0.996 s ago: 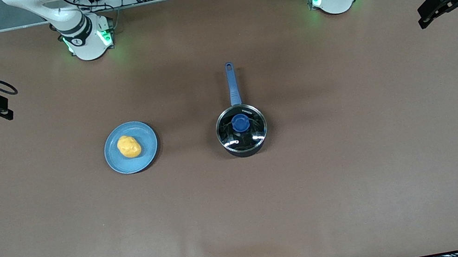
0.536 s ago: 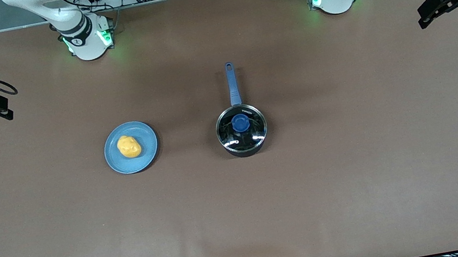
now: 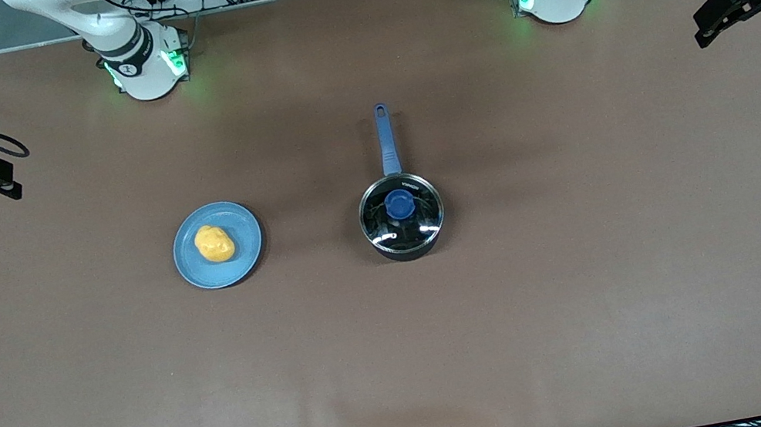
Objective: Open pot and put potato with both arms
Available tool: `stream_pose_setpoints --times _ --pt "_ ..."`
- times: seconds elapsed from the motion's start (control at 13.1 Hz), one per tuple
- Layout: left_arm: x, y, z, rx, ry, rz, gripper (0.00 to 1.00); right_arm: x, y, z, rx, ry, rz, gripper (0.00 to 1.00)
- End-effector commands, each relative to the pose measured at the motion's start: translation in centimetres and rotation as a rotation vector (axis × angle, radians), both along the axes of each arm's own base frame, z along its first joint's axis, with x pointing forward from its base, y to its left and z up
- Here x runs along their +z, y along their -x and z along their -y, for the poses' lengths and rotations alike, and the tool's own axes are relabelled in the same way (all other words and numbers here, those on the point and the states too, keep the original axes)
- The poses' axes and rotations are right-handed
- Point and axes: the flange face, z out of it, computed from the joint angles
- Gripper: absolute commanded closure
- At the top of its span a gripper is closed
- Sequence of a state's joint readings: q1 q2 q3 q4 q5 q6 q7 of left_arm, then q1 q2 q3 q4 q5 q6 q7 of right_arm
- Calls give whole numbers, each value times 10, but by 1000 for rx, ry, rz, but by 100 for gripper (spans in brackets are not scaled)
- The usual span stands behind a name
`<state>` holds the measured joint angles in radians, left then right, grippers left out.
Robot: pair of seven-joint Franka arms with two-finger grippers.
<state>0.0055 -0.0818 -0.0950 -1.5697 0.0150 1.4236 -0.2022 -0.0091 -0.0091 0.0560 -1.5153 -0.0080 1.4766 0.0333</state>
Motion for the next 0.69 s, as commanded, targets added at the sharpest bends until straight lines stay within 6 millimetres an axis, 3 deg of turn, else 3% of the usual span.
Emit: stream_pose_setpoints --times 0.0,0.31,0.46,0.61 --pt "2 -1 0 -20 -3 -3 0 2 -1 1 4 -15 -2 0" --pt "-3 -5 5 -28 -3 -12 0 2 -1 1 3 -13 -2 0" --pt "-12 -11 18 -31 -1 -15 0 2 -2 2 3 -13 -2 0" --pt "-39 -26 65 -99 -1 -30 0 2 -1 0 4 -15 -5 0"
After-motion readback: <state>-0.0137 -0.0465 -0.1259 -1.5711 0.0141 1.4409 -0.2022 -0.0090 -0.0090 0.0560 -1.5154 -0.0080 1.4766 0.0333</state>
